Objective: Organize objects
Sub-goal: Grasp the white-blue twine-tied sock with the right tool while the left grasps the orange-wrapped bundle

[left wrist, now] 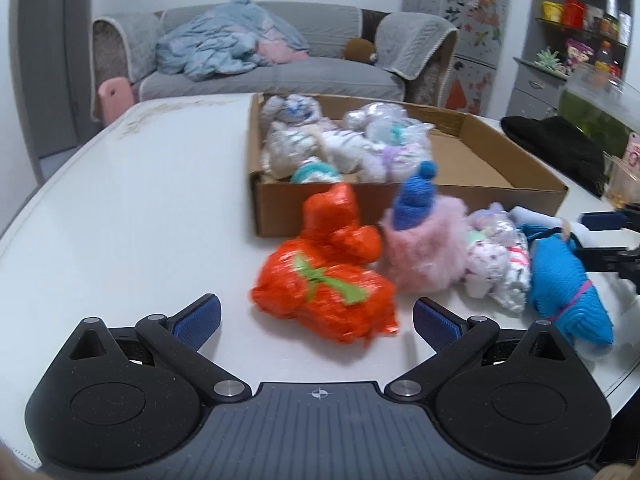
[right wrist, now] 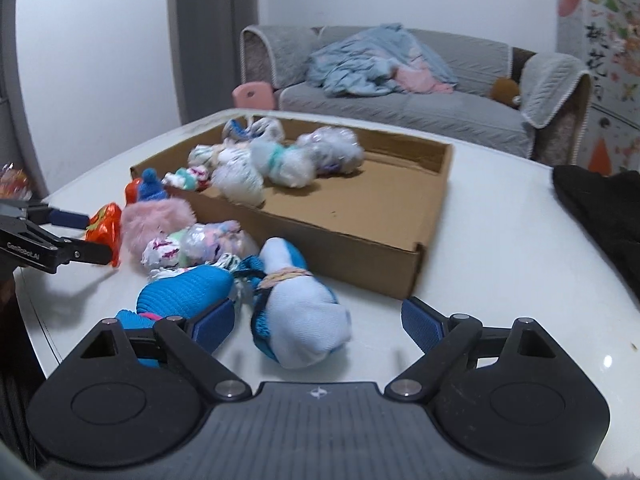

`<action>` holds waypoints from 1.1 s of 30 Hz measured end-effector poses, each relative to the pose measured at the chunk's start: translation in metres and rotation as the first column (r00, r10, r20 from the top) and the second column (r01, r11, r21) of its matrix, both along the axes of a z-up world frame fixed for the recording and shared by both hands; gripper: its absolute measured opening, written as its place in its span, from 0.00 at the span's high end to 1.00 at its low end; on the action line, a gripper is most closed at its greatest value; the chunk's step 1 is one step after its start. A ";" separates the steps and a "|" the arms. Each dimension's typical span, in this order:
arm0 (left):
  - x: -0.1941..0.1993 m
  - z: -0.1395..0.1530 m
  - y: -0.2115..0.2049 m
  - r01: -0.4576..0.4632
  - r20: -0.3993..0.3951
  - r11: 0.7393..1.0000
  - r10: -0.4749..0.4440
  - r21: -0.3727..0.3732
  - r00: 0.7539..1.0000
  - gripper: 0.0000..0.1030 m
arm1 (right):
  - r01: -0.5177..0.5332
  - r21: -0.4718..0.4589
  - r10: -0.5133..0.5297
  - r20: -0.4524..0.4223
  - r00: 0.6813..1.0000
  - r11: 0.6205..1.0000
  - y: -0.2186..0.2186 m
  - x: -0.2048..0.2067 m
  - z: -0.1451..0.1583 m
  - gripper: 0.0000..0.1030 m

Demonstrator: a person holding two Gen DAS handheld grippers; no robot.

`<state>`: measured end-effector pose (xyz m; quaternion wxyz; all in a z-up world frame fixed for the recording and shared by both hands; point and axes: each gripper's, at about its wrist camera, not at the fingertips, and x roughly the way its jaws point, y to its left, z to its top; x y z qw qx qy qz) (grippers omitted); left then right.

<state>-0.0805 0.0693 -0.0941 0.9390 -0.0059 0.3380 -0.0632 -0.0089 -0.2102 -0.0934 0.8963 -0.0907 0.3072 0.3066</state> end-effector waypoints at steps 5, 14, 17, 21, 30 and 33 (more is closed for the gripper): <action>0.012 -0.002 -0.015 -0.018 0.006 1.000 0.018 -0.007 1.000 0.01 | -0.039 -0.023 0.039 -0.030 0.999 0.999 0.011 0.009 -0.007 0.31; 0.011 -0.008 -0.008 -0.146 0.039 0.989 0.146 -0.021 0.988 0.03 | -0.067 -0.017 0.066 -0.042 0.997 0.998 0.012 0.010 -0.011 0.43; 0.005 -0.008 -0.005 -0.154 0.055 0.988 0.154 -0.004 0.987 0.12 | -0.068 -0.018 0.067 -0.041 0.997 0.998 0.012 0.008 -0.012 0.45; 0.002 -0.005 0.000 -0.153 0.054 0.988 0.153 0.003 0.987 0.24 | -0.061 -0.019 0.061 -0.037 0.997 0.998 0.011 0.007 -0.012 0.51; 0.000 -0.002 0.005 -0.155 0.057 0.988 0.154 0.023 0.986 0.51 | -0.051 -0.022 0.051 -0.007 0.999 0.998 0.011 0.002 -0.015 0.51; -0.001 -0.001 0.010 -0.156 0.053 0.988 0.155 0.009 0.986 0.65 | -0.046 -0.023 0.046 0.001 0.999 0.999 0.011 0.000 -0.014 0.54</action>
